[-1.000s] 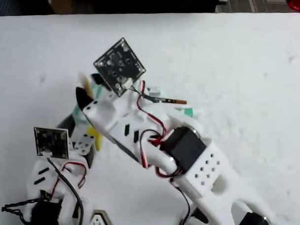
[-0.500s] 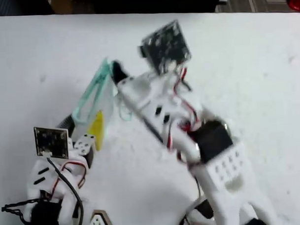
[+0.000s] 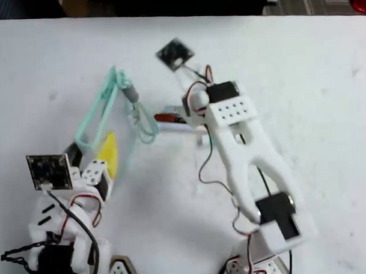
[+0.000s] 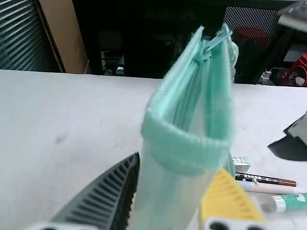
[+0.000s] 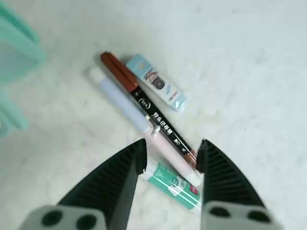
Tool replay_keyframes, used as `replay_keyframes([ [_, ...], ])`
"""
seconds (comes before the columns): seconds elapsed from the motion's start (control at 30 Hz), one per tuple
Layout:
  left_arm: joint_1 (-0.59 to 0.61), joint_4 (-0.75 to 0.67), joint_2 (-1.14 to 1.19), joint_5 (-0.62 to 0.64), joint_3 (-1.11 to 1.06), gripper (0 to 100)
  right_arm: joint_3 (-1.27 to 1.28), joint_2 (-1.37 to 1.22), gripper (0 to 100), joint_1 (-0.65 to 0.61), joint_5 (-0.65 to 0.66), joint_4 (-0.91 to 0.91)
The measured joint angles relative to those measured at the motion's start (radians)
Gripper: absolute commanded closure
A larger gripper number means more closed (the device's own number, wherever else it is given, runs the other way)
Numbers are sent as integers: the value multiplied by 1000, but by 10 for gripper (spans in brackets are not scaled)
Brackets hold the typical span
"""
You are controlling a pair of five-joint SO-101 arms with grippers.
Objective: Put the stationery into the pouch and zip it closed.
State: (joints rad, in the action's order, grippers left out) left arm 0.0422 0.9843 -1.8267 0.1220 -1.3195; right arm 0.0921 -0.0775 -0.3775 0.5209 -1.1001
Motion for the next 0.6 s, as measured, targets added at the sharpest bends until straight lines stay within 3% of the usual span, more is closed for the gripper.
replay_keyframes([
  [0.13,2,-55,0,0,-55,801,0,-112,872,-58,127,5],
  [0.6,2,-68,0,0,-63,801,-6,-304,875,-68,147,157],
])
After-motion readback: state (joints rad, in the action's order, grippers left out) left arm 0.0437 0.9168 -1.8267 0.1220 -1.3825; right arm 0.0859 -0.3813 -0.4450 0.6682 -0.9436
